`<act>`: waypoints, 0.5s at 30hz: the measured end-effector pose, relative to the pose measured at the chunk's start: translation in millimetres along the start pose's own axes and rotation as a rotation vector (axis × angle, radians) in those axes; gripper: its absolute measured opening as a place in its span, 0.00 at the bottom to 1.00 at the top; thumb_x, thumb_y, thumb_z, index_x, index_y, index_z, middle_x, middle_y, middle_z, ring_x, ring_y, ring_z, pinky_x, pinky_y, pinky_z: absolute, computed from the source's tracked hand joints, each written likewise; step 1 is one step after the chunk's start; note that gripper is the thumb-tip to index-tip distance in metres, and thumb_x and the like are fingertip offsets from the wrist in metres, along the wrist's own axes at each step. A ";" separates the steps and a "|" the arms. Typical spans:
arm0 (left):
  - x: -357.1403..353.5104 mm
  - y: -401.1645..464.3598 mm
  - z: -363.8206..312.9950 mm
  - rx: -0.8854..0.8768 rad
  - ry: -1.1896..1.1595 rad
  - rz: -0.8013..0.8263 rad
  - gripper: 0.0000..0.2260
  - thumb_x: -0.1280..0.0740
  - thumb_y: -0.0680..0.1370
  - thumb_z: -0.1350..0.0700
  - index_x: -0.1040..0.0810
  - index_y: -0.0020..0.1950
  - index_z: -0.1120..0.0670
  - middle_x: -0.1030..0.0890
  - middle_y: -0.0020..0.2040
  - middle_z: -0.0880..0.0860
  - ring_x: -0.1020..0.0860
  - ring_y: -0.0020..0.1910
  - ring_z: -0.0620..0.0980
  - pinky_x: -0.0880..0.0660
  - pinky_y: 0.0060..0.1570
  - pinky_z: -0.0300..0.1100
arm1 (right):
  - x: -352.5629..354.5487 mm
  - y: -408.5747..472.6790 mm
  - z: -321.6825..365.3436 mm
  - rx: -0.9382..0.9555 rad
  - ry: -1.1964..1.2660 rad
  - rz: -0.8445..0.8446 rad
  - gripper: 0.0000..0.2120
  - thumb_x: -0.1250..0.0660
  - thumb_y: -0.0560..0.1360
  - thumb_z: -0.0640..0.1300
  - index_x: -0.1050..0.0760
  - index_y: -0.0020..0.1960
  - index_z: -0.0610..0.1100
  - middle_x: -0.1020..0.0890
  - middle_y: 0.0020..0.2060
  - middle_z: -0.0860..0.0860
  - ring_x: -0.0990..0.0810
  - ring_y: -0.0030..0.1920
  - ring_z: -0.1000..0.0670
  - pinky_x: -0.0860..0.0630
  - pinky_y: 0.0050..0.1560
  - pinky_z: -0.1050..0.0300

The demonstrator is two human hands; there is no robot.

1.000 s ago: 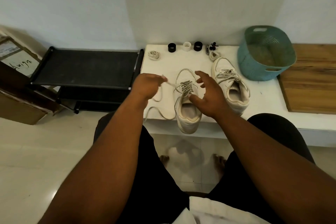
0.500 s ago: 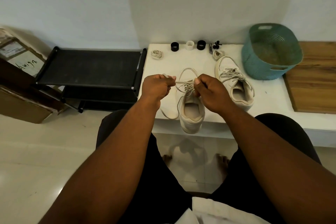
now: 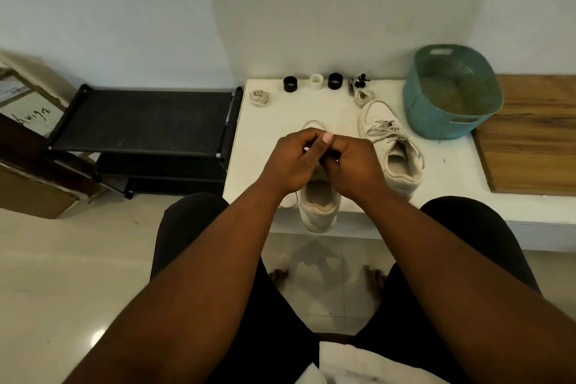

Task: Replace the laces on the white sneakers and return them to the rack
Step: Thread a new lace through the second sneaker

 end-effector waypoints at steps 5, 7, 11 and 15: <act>13.6 5.9 9.7 0.105 0.065 -0.021 0.10 0.31 0.81 0.47 0.13 0.46 0.51 0.14 0.39 0.47 0.17 0.41 0.46 0.19 0.47 0.46 | 4.3 2.8 -13.7 -0.130 0.240 -0.102 0.02 0.25 0.75 0.42 0.14 0.45 0.48 0.15 0.36 0.58 0.15 0.39 0.57 0.18 0.44 0.56; 13.2 4.4 14.7 0.161 0.064 0.006 0.07 0.28 0.80 0.51 0.13 0.46 0.51 0.14 0.40 0.48 0.16 0.43 0.48 0.18 0.50 0.50 | 0.7 1.8 -18.1 -0.153 0.239 -0.064 0.02 0.25 0.75 0.41 0.14 0.46 0.48 0.15 0.38 0.58 0.15 0.41 0.57 0.17 0.48 0.55; 11.5 -0.1 14.8 0.207 0.007 0.002 0.05 0.26 0.78 0.53 0.12 0.49 0.54 0.13 0.42 0.49 0.15 0.45 0.50 0.18 0.53 0.50 | -1.8 0.7 -21.7 -0.173 0.237 -0.045 0.05 0.27 0.75 0.39 0.15 0.49 0.47 0.15 0.40 0.57 0.15 0.44 0.56 0.17 0.50 0.55; 11.5 -0.2 18.3 0.223 -0.017 -0.040 0.05 0.25 0.78 0.53 0.12 0.48 0.53 0.13 0.41 0.49 0.16 0.46 0.53 0.19 0.55 0.54 | 0.5 2.5 -26.1 -0.186 0.200 -0.008 0.05 0.25 0.75 0.42 0.16 0.49 0.51 0.16 0.40 0.58 0.16 0.42 0.56 0.18 0.48 0.55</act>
Point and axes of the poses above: each hand's wrist, its own y-axis towards the middle knuckle, its own x-axis out of the back of the hand, z = x × y, the point moved 3 cm from there along y, towards the middle knuckle
